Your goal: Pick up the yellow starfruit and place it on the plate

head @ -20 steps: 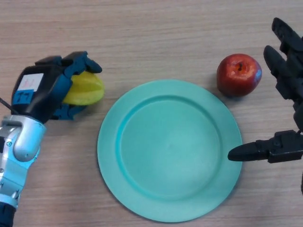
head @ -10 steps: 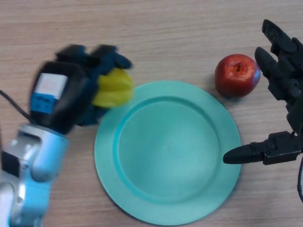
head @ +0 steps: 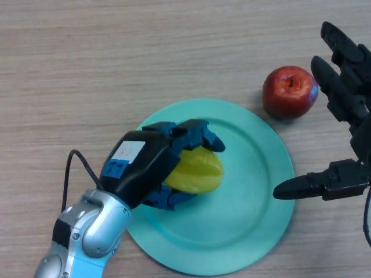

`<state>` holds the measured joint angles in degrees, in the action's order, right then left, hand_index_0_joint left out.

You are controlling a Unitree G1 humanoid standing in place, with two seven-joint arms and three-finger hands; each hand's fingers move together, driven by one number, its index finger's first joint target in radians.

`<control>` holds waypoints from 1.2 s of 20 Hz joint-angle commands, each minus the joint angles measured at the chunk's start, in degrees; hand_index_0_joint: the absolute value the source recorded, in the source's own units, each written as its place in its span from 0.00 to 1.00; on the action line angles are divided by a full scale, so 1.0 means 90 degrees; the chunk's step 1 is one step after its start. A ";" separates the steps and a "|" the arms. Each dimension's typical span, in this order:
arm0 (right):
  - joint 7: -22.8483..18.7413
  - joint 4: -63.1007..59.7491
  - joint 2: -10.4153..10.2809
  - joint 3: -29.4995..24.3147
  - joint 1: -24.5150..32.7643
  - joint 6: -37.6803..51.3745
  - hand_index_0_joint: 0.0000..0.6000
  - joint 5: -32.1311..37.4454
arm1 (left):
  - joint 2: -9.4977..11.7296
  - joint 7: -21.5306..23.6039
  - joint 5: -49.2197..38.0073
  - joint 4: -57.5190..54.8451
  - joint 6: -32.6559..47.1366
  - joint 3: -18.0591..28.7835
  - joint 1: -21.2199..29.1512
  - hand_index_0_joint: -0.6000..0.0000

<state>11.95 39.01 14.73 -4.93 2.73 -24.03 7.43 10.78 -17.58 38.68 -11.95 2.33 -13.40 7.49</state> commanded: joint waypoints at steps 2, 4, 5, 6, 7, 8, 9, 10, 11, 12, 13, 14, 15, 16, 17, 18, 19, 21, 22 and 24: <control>-0.0056 0.0318 0.0155 -0.0451 0.0177 0.0727 0.00 0.0183 | 0.0012 0.0903 -0.0914 -0.0164 0.0333 -0.0002 0.0418 0.08; -0.0060 0.0313 0.0156 -0.0447 0.0185 0.0725 0.00 0.0175 | 0.0012 0.0971 -0.1080 -0.0102 0.0269 -0.0030 0.0448 0.50; -0.0060 0.0297 0.0154 -0.0446 0.0187 0.0745 0.00 0.0171 | 0.0012 0.0997 -0.1207 -0.0083 0.0197 -0.0044 0.0470 0.67; -0.0063 0.0257 0.0151 -0.0441 0.0190 0.0796 0.00 0.0166 | 0.0012 0.1020 -0.1388 -0.0014 0.0099 -0.0051 0.0529 0.92; -0.0062 0.0210 0.0151 -0.0429 0.0193 0.0858 0.00 0.0147 | 0.0012 0.1032 -0.1381 0.0052 0.0129 -0.0027 0.0565 1.00; -0.0063 0.0163 0.0149 -0.0428 0.0199 0.0918 0.00 0.0133 | 0.0012 0.1093 -0.1293 0.0086 0.0235 0.0012 0.0576 1.00; -0.0068 0.0136 0.0155 -0.0425 0.0223 0.0947 0.00 0.0120 | 0.0012 0.1134 -0.1258 0.0093 0.0289 0.0040 0.0580 1.00; -0.0049 0.0090 0.0184 -0.0427 0.0272 0.0953 0.00 0.0083 | 0.0012 0.1139 -0.1233 0.0053 0.0303 0.0099 0.0582 1.00; -0.0042 0.0066 0.0195 -0.0435 0.0312 0.0927 0.00 0.0092 | 0.0012 0.1103 -0.1242 -0.0012 0.0268 0.0157 0.0576 1.00; -0.0052 -0.0005 0.0203 -0.0412 0.0369 0.0917 0.00 0.0080 | 0.0012 0.1034 -0.1310 -0.0125 0.0201 0.0297 0.0585 1.00; -0.0059 -0.0099 0.0215 -0.0383 0.0431 0.0931 0.00 0.0043 | 0.0012 0.1010 -0.1443 -0.0155 0.0137 0.0473 0.0670 1.00; -0.0047 -0.0248 0.0224 -0.0353 0.0493 0.1057 0.00 -0.0027 | 0.0012 0.0967 -0.1628 -0.0135 0.0124 0.0773 0.0774 1.00; -0.0041 -0.0365 0.0221 -0.0327 0.0547 0.1149 0.00 -0.0035 | 0.0015 0.0926 -0.1865 -0.0139 0.0121 0.1006 0.0831 1.00; -0.0076 -0.0492 0.0216 -0.0288 0.0673 0.1150 0.00 0.0021 | 0.0055 0.0941 -0.2385 -0.0214 0.0009 0.1280 0.0922 1.00; -0.0089 -0.0550 0.0222 -0.0283 0.0731 0.1166 0.00 0.0062 | 0.0123 0.0972 -0.2819 -0.0345 -0.0079 0.1437 0.0936 1.00; -0.0068 -0.0633 0.0247 -0.0307 0.0746 0.1297 0.00 0.0049 | 0.0226 0.0967 -0.3417 -0.0594 -0.0220 0.1602 0.0867 1.00; -0.0064 -0.0678 0.0254 -0.0343 0.0729 0.1406 0.00 0.0051 | 0.0252 0.0841 -0.4222 -0.0972 -0.0592 0.1765 0.0748 1.00; -0.0080 -0.0645 0.0263 -0.0440 0.0645 0.1561 0.00 0.0152 | 0.0416 0.0871 -0.6095 -0.1643 -0.1506 0.2233 0.0578 1.00; -0.0109 -0.0653 0.0285 -0.0478 0.0654 0.1658 0.00 0.0177 | 0.0572 0.1012 -0.6844 -0.1837 -0.1743 0.2485 0.0545 1.00; -0.0138 -0.0587 0.0278 -0.0522 0.0570 0.1893 0.00 0.0188 | 0.0724 0.1307 -0.7494 -0.2130 -0.1733 0.2726 0.0377 1.00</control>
<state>11.97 30.05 15.56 -5.97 6.79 -16.19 7.23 15.28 -5.76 -27.94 -27.60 -19.93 7.46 9.89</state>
